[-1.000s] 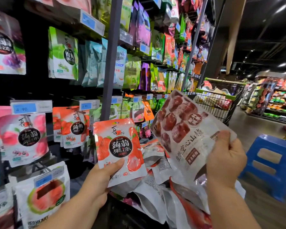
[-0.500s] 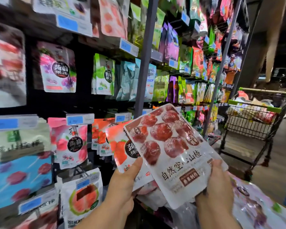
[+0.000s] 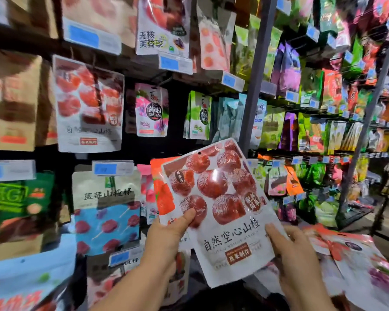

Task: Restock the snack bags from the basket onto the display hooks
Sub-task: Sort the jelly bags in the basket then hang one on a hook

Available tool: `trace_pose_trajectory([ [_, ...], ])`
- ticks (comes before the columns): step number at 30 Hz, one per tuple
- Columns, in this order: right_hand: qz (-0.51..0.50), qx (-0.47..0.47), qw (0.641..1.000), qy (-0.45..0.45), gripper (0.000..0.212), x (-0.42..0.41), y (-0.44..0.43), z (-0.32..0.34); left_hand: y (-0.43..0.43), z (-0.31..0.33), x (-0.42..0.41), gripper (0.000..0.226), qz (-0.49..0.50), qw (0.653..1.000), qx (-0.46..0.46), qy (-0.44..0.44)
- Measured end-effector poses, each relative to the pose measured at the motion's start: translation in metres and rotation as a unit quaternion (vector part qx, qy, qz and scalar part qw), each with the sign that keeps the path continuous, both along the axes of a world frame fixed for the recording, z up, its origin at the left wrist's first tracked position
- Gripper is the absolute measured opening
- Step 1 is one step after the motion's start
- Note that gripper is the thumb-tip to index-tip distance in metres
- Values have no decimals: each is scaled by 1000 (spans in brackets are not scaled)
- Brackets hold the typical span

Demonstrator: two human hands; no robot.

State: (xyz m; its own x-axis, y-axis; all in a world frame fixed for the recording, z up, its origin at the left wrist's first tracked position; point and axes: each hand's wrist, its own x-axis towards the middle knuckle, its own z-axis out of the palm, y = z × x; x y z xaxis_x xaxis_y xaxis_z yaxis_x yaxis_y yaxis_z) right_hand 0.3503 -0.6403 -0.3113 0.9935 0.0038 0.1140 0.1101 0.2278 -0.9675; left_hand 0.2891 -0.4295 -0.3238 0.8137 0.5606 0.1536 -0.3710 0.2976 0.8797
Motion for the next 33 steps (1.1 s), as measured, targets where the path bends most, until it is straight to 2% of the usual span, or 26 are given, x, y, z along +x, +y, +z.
trace_pose_trajectory([
  [3,93,-109,990,14,25,7,6,-1,19,-4,-10,51,31,999,21,7],
  [5,145,-148,978,8,27,8,15,-1,31,-8,-15,55,35,999,27,7],
  [8,229,-181,956,5,35,7,36,-4,48,-12,-26,40,61,997,49,17],
  [10,283,-182,942,7,48,4,53,-6,60,-11,-35,30,74,996,42,19],
  [12,308,-168,937,9,60,-3,69,-5,75,-7,-44,39,83,995,50,27],
  [14,328,-149,933,7,61,-10,84,-4,90,0,-53,46,88,994,57,28],
  [17,370,-128,920,-9,57,-20,106,2,107,8,-64,23,109,992,52,26],
  [21,331,-125,934,-46,43,-33,135,7,125,15,-86,25,139,989,49,15],
  [26,314,-113,941,-54,59,-41,161,6,141,27,-102,24,134,990,50,-4],
  [31,300,-100,947,-66,36,-32,172,3,151,22,-100,26,156,986,50,-17],
  [33,297,-97,948,-70,36,-23,178,7,156,21,-96,24,167,984,52,-15],
])
